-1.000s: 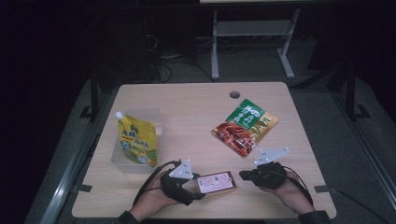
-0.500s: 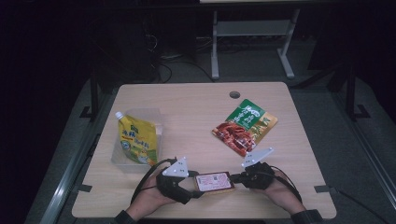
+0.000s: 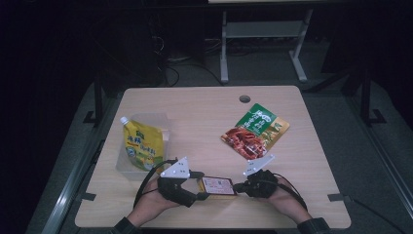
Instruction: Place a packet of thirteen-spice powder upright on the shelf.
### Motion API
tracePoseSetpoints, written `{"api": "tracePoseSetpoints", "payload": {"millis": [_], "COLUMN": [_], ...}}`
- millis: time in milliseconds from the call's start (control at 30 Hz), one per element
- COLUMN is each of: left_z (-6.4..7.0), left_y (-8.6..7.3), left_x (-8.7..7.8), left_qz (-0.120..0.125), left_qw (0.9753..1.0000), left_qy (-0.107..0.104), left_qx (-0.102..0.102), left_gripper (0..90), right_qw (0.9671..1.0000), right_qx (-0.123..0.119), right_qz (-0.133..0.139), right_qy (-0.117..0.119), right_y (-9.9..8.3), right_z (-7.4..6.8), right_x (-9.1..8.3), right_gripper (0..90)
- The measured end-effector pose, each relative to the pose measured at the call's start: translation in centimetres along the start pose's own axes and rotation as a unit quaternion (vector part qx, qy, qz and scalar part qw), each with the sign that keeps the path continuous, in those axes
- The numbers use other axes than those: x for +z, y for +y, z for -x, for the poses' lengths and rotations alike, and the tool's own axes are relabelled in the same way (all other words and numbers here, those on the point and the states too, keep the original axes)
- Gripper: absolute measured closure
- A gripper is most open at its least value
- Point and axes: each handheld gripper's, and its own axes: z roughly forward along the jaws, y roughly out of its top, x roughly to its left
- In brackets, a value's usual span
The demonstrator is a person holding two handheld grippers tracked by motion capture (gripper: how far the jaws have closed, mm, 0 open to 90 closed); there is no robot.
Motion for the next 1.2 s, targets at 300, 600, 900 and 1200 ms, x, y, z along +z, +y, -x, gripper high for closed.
{"api": "tracePoseSetpoints", "payload": {"millis": [300,600,900,1200], "left_z": [-0.5,-0.9,-1.1,-1.4], "left_y": [1.5,3.3,4.9,5.5], "left_x": [0.0,1.2,3.2,4.2], "left_qz": [0.020,0.028,0.041,0.051], "left_qw": [0.9998,0.9995,0.9989,0.9986], "left_qy": [0.000,0.016,0.022,0.016], "left_qx": [0.003,0.008,0.007,-0.004], "left_gripper": [31.9,31.9,31.8,31.1], "right_qw": [0.9998,0.9999,0.9998,0.9997], "right_qx": [-0.016,-0.015,-0.012,0.003], "right_qz": [-0.007,-0.007,-0.011,0.000], "right_qy": [0.005,-0.004,-0.010,-0.024], "right_y": [0.7,1.2,1.3,1.0], "right_z": [-0.2,0.5,1.0,1.6], "right_x": [1.2,1.8,2.0,1.0], "right_gripper": [89.6,89.6,89.6,89.5]}}
